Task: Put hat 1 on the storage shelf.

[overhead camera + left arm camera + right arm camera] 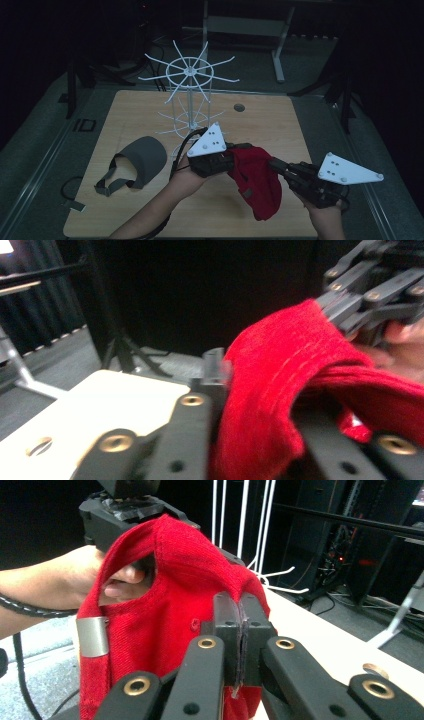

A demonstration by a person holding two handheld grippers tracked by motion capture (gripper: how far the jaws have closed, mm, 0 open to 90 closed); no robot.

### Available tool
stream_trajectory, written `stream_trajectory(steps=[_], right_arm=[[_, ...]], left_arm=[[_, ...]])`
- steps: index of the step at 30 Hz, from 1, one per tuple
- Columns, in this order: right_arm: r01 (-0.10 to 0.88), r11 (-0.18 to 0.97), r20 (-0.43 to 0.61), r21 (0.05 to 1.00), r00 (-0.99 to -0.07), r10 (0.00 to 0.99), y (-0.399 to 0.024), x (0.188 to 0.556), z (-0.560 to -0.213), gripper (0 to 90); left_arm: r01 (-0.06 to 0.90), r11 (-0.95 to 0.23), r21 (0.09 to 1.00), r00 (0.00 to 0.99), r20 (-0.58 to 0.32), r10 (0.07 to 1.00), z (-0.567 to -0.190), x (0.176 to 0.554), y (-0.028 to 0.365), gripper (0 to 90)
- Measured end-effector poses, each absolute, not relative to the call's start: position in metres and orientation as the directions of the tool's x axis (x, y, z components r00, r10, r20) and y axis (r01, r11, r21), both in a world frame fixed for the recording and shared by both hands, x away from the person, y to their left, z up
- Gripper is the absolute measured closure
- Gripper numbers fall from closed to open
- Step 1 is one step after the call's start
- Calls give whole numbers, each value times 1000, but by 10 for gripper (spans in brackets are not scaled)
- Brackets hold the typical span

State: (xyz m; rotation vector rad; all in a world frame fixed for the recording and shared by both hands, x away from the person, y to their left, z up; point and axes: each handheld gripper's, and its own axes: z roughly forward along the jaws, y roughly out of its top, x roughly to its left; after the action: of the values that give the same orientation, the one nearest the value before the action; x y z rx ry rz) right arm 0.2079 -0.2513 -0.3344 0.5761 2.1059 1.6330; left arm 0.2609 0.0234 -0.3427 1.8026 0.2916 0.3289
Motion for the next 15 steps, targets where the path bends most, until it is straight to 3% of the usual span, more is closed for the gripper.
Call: stream_trajectory(steps=[6,15], right_arm=[[80,216,-59,973,-819,571,-253,210,-333,891],[89,216,-56,972,-809,585,-252,210,-330,891]], left_arm=[[37,-261,965,916,71,395,-346,261,32,608],[4,-253,968,892,110,439,-348,251,47,481]])
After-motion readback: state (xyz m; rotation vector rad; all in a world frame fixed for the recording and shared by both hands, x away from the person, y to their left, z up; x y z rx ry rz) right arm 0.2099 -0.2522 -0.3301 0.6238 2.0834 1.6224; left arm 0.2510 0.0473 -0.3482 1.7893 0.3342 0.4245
